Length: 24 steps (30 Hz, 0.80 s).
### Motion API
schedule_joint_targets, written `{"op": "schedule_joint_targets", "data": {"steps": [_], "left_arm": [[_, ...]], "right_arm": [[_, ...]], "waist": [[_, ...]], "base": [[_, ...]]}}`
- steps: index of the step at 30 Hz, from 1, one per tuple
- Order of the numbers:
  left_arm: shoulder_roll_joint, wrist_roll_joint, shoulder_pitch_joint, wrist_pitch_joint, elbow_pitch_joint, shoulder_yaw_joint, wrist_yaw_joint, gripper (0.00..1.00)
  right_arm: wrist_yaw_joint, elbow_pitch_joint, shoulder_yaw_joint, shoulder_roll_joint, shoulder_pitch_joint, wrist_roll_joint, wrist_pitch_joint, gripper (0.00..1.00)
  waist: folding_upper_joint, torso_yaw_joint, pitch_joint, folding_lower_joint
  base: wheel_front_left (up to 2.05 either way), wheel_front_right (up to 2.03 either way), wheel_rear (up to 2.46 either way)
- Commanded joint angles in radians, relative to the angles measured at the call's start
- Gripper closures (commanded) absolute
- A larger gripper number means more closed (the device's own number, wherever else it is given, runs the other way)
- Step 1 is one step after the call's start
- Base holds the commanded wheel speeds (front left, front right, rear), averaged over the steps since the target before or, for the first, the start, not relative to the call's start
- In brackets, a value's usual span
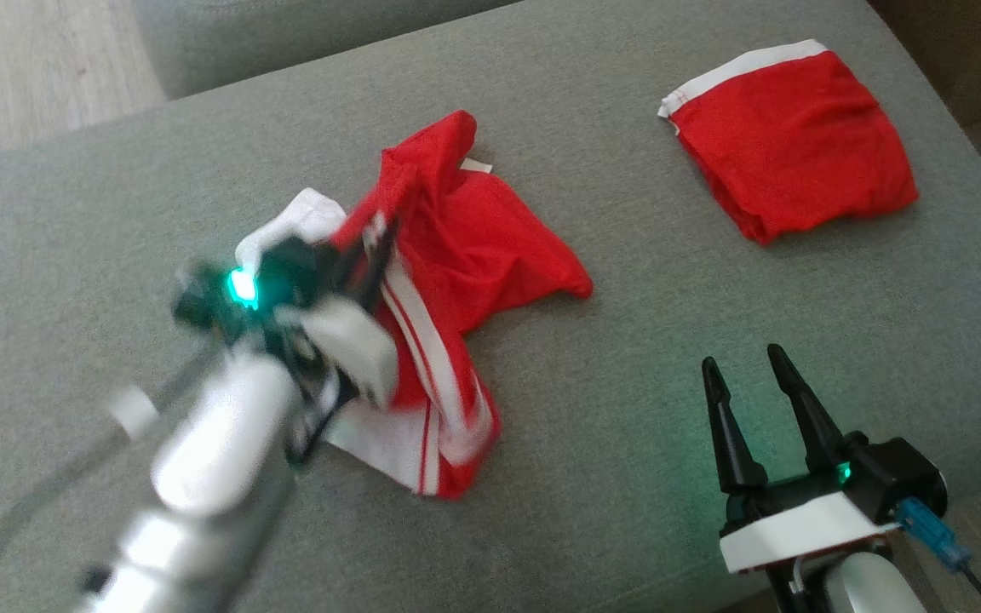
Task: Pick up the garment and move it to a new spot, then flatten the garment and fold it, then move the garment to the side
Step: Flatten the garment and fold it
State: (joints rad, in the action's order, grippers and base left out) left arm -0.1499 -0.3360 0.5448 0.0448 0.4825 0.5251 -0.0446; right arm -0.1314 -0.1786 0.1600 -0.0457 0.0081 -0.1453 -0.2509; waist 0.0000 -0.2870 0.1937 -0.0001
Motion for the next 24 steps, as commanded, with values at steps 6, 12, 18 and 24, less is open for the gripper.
{"op": "schedule_joint_targets", "data": {"steps": [6, 12, 18, 24], "left_arm": [[-0.13, 0.092, 0.385, -0.001, -0.104, -0.001, -0.065, 1.0], [-0.167, 0.07, 0.62, -0.054, -0.163, 0.052, -0.085, 1.0], [-0.238, -0.028, 0.539, -0.059, -0.226, 0.039, -0.085, 1.0], [-0.322, -0.156, 0.13, -0.075, -0.283, -0.002, -0.017, 1.0]], "right_arm": [[0.001, 0.02, 0.036, -0.005, -0.035, -0.014, -0.011, 0.0], [0.001, 0.015, 0.022, -0.005, -0.019, -0.011, -0.011, 0.0], [0.001, 0.02, 0.007, -0.005, 0.003, 0.005, -0.011, 0.0], [0.001, 0.023, -0.014, -0.005, 0.029, 0.029, -0.011, 0.0]], "waist": [[0.0, -0.025, -0.029, 0.0001], [0.0, -0.013, -0.07, 0.0001], [0.0, 0.051, -0.099, 0.0001], [0.0, 0.13, -0.109, 0.0001]], "base": [[0.0, 0.0, 0.0], [0.0, 0.0, 0.0], [0.0, 0.0, 0.0], [0.0, 0.0, 0.0]]}}
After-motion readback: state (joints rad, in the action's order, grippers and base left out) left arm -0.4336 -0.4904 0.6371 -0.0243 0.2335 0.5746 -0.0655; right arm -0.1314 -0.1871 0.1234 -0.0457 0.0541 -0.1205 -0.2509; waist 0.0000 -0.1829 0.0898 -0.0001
